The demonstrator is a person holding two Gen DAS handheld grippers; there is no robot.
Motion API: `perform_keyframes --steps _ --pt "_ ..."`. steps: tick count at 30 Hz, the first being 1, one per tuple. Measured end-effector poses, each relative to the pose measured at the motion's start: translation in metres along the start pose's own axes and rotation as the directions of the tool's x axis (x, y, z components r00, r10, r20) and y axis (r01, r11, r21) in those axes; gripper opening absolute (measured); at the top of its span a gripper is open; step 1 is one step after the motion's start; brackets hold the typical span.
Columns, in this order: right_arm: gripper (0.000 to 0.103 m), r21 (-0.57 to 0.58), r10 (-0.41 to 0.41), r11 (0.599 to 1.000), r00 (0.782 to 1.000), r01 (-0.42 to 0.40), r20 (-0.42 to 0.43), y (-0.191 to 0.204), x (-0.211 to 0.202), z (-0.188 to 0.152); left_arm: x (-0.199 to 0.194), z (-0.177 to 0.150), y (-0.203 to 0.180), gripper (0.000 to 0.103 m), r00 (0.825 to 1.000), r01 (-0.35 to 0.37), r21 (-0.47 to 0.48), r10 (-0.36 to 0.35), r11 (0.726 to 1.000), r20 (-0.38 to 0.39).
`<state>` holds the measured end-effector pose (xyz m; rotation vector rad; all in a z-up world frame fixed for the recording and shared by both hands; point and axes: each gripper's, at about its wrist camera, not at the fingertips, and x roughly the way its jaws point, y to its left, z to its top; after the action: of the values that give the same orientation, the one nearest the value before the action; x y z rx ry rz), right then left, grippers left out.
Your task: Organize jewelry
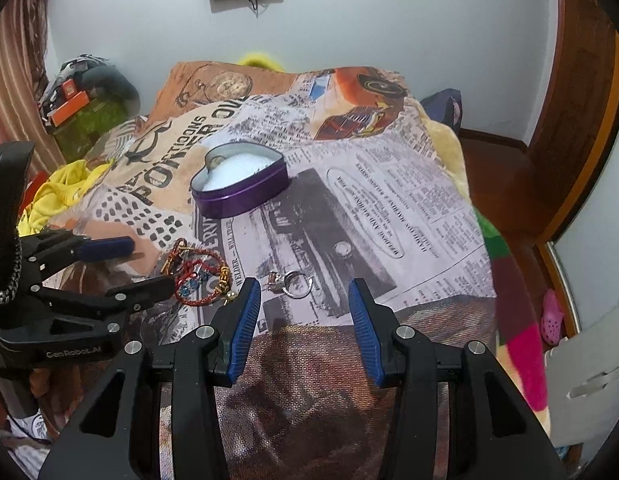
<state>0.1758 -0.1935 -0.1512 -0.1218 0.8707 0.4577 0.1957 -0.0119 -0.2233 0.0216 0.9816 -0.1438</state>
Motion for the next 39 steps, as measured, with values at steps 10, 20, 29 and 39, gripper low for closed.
perform_keyframes --steps 10,20,29,39 --pt "0.042 -0.013 0.031 0.999 0.999 -0.032 -0.037 0.006 0.016 -0.005 0.011 0.018 0.015 0.042 0.998 0.062 -0.066 -0.063 0.996 -0.016" --pt "0.042 -0.003 0.050 0.999 0.997 -0.050 -0.056 0.004 0.030 -0.004 0.025 0.025 0.017 0.010 0.991 0.123 -0.095 -0.127 0.988 -0.039" --pt "0.042 0.009 0.066 0.998 0.997 -0.066 -0.047 0.005 0.040 0.001 0.019 0.027 0.019 0.007 0.989 0.146 -0.105 -0.147 0.984 -0.003" --pt "0.011 -0.024 0.071 0.997 0.996 -0.073 -0.050 0.012 0.037 0.004 -0.005 0.030 0.017 0.007 0.990 0.135 -0.095 -0.131 0.986 0.054"
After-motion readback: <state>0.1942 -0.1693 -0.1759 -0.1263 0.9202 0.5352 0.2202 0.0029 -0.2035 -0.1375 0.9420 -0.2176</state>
